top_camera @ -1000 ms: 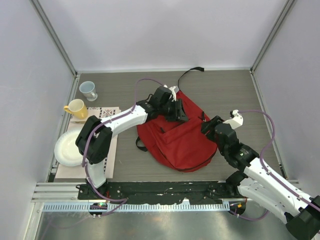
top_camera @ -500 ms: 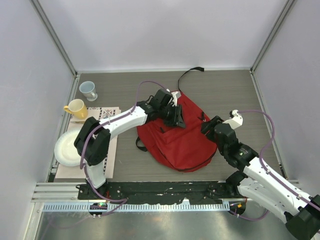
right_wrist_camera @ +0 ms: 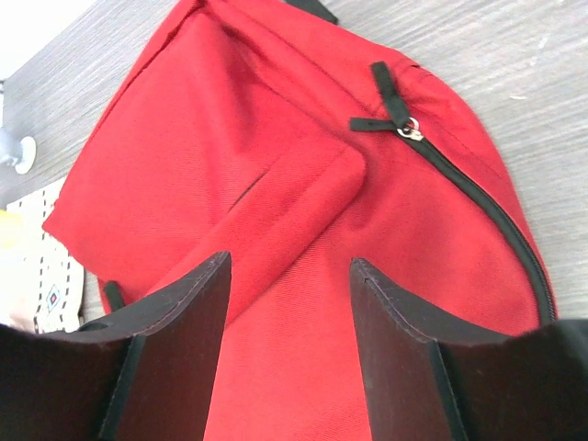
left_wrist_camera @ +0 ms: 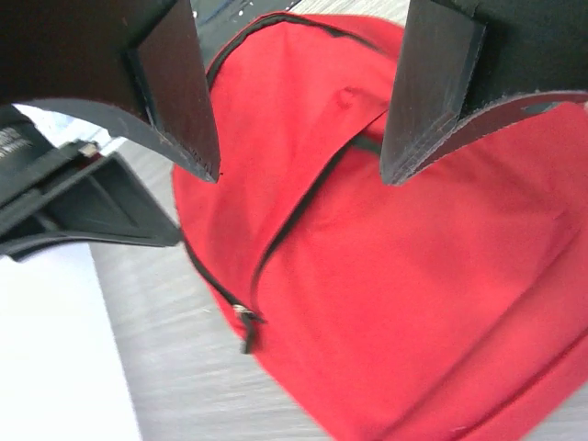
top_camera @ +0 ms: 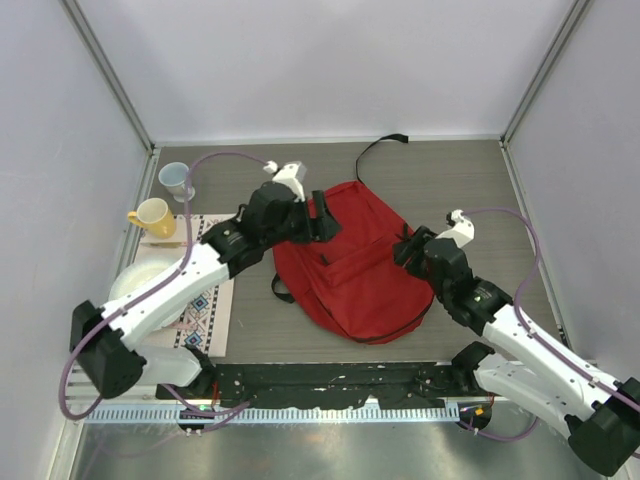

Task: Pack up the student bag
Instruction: Zip the student bag at the center of the board.

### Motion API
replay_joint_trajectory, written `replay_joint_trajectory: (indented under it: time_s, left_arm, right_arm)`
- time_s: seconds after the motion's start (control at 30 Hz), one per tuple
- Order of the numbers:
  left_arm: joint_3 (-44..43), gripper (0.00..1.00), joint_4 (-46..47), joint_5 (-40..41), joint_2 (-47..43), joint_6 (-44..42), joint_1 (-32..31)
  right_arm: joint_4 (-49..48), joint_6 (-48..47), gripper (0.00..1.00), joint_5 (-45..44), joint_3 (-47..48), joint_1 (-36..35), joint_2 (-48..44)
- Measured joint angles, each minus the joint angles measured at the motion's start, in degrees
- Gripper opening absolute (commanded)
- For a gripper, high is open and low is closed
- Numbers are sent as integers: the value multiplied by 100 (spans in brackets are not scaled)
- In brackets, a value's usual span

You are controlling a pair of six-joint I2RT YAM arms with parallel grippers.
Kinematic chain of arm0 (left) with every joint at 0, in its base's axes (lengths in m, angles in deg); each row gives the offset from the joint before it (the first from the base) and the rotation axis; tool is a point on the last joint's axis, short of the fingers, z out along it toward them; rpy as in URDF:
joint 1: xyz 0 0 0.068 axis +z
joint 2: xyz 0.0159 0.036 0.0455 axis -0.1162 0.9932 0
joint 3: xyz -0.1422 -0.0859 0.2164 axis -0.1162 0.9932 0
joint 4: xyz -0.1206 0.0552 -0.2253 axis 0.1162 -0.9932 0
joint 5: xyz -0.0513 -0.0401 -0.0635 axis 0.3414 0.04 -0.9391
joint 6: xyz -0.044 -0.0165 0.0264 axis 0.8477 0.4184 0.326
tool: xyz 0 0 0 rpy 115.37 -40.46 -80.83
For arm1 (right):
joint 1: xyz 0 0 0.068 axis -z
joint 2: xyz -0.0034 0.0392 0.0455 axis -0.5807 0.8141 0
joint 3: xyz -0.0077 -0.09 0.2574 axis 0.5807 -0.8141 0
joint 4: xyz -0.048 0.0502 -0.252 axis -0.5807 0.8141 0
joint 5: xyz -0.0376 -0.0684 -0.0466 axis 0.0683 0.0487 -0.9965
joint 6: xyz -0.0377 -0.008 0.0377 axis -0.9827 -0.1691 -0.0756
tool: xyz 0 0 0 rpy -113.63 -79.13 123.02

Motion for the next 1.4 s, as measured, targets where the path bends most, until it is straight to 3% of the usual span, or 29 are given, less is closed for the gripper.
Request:
replay_joint_trajectory:
  time_s: [0.2,0.47,0.9,1.0,1.1,1.4]
  left_arm:
    - [1226,77,-138,1082,-951,625,107]
    - [2691,74,151,1191,-1143,1810,129]
    - [2734,70,1196,1207,-579,2435,129]
    - [2736,65,1340,1198,-422,2549,129]
    - [2754,52,1475,1182,-302,2675,131]
    - [2927,41,1709,1189,-238,2817,160]
  right_arm:
    - [-146,-251,59,326,310,0,295]
    - [-264,-483,59,977,496,0,599]
    - [-402,-741,59,1720,780,0,977]
    - [-402,-761,59,1797,780,0,977]
    - [-420,-791,58,1908,796,0,1036]
    - [-461,-1049,58,2236,1054,0,1451]
